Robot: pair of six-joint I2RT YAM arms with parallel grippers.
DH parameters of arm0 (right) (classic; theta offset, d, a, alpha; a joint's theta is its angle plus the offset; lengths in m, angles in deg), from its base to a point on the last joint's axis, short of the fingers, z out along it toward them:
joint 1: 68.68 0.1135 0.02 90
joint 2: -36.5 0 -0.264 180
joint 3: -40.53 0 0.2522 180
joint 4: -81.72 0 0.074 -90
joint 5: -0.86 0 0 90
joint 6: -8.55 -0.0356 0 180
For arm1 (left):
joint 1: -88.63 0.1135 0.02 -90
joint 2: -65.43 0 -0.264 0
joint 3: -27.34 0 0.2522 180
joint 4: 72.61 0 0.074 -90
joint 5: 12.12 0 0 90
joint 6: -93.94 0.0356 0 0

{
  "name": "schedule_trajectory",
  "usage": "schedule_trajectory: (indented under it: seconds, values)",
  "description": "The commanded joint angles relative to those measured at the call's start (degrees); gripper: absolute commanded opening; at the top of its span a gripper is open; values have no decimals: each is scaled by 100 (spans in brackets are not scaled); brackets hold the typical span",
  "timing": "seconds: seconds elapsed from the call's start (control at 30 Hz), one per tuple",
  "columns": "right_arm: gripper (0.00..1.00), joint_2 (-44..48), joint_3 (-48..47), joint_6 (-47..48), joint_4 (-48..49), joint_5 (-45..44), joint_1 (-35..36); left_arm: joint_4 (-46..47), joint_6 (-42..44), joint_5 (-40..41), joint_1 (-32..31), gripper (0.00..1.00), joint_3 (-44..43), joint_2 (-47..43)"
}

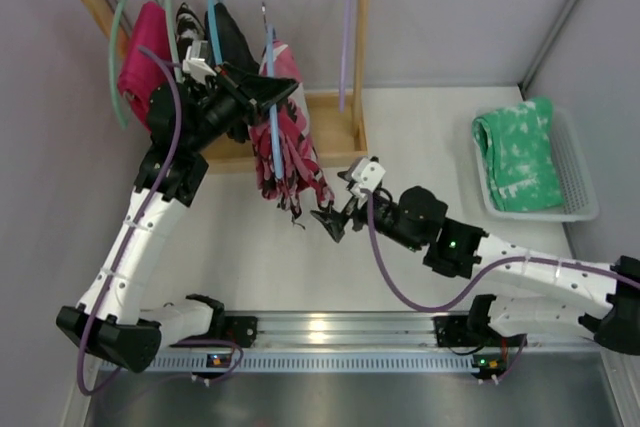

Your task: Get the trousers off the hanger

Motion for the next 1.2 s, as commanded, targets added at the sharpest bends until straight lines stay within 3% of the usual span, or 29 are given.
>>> schedule_trajectory:
  seconds: [0.0,0.3,0.57,1.17]
  values:
    - [99,-514,-114,338,1363,-702,309,1437,-92,47,-24,0,-662,-105]
    - [100,-1561,-342,356,2015,-1703,450,1437,-154,117,-24,0,-1093,27]
    - [99,-2053,-887,171,2102,-1423,275,1437,-180,161,-68,0,-1190,63]
    - [99,-2924,-1607,-286,1751,-1722,-411,1428,-312,187,-77,0,-1489,203]
